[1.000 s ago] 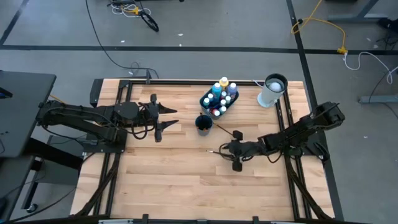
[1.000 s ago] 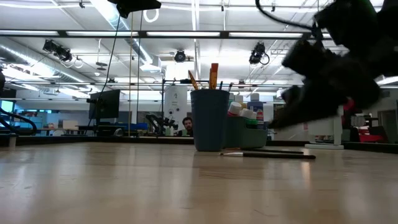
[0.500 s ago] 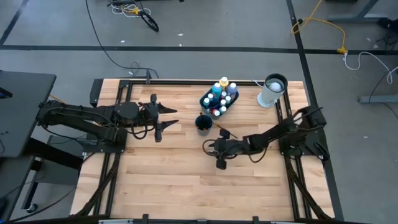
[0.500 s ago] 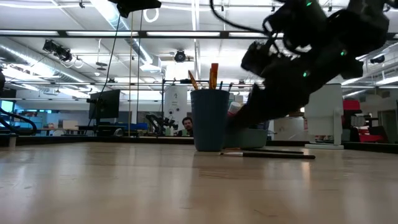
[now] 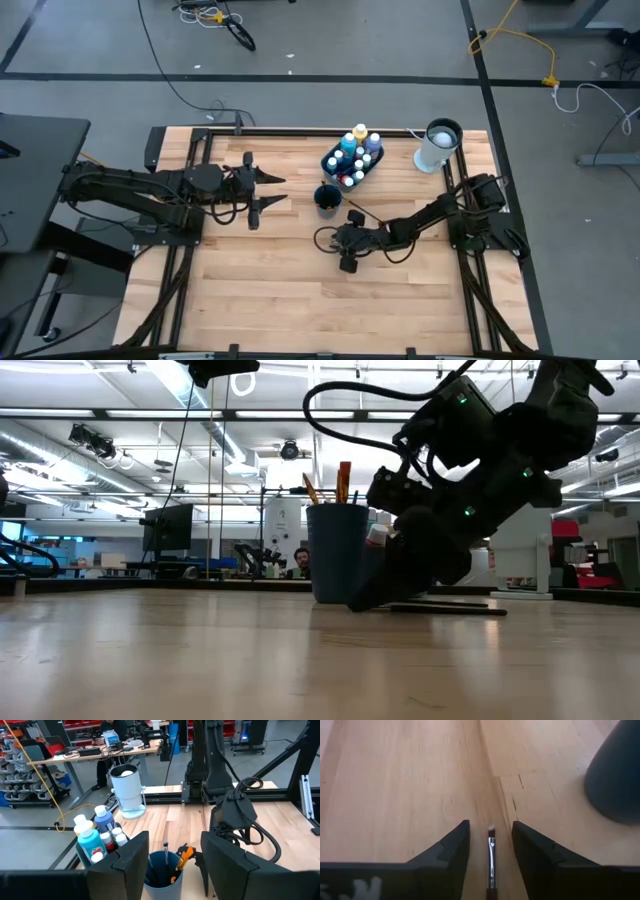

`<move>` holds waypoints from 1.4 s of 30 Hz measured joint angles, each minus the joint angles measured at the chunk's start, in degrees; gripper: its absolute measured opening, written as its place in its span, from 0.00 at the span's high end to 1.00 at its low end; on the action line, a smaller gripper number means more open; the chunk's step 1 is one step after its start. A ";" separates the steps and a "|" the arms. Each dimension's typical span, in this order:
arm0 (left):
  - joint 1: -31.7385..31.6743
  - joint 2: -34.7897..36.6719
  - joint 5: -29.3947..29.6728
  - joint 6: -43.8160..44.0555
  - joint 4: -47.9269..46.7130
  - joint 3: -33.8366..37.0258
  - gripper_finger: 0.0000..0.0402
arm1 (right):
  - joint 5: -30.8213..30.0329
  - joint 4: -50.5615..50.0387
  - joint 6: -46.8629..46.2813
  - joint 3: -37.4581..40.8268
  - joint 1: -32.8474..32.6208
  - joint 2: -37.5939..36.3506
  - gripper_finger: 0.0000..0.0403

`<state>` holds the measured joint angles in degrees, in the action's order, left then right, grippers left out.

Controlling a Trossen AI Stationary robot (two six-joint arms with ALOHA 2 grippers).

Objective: Pick & Place Paint Supplies
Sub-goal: Put the silver paint brush into the blue cup

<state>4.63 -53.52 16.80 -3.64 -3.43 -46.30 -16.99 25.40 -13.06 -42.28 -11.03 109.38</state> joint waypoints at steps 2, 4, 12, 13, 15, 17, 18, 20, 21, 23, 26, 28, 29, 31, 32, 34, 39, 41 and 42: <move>-0.01 0.00 0.00 -0.08 -0.05 0.00 0.53 | 0.08 -0.14 0.02 0.00 0.00 0.00 0.65; -0.01 0.00 0.02 -0.09 -0.08 0.00 0.53 | -0.01 -1.04 0.02 -0.01 0.01 0.00 0.68; -0.01 0.00 0.04 -0.07 -0.07 0.00 0.53 | 0.95 -2.69 0.13 0.00 0.15 -0.02 0.96; -0.01 0.00 0.07 -0.07 -0.07 0.00 0.53 | 0.93 -2.70 0.11 0.00 0.15 -0.02 0.97; 0.00 0.00 0.07 -0.07 -0.08 0.00 0.53 | 0.99 -2.69 0.02 0.02 0.15 -0.02 0.98; 0.01 0.00 0.07 -0.06 -0.06 0.00 0.53 | 1.45 -2.23 -0.22 0.11 0.15 -0.05 0.97; 0.01 0.00 0.07 -0.07 -0.06 0.00 0.53 | 1.86 -2.04 -0.24 0.18 0.17 -0.45 0.98; -0.01 0.00 0.07 -0.04 0.10 0.00 0.53 | 2.88 -1.70 -0.37 0.26 0.17 -1.12 0.99; 0.00 0.00 0.07 -0.04 0.18 0.00 0.53 | 4.10 -2.38 -0.39 0.36 0.15 -1.99 0.99; 0.00 0.00 0.07 -0.04 0.34 0.00 0.53 | 7.37 -3.69 -0.04 0.61 0.09 -4.01 0.99; 0.01 0.00 0.07 0.45 0.34 0.00 0.53 | 9.94 -3.95 0.03 0.50 0.00 -9.08 1.00; 0.01 0.00 0.07 1.95 0.34 0.00 0.53 | 10.06 -4.47 0.50 0.37 -0.24 -12.61 1.00; 0.00 0.00 0.09 2.90 0.34 0.00 0.53 | 9.80 -5.10 1.38 0.61 -0.45 -14.40 1.00; 0.01 0.00 0.09 4.31 0.35 0.00 0.53 | 9.13 -5.63 3.79 0.79 -1.10 -18.34 1.00; 0.01 0.00 0.09 5.04 0.30 0.00 0.53 | 8.76 -5.57 5.10 0.79 -1.45 -20.52 1.00; 0.01 0.00 0.08 6.58 0.36 0.00 0.53 | 7.49 -5.01 7.74 0.70 -2.07 -24.62 1.00; 0.00 -0.03 0.11 7.90 0.33 0.00 0.53 | 4.09 -1.40 16.71 0.69 -2.73 -33.25 1.00; 0.00 -1.03 0.33 9.21 0.58 -0.04 0.53 | 4.04 1.05 20.72 0.66 -2.69 -35.53 1.00; -0.01 -1.53 0.32 9.22 0.34 -0.03 0.53 | 4.06 2.52 22.33 0.68 -2.47 -36.22 1.00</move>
<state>4.62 -55.05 17.12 5.58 -3.09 -46.34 -12.93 27.93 9.27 -41.61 -13.49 73.16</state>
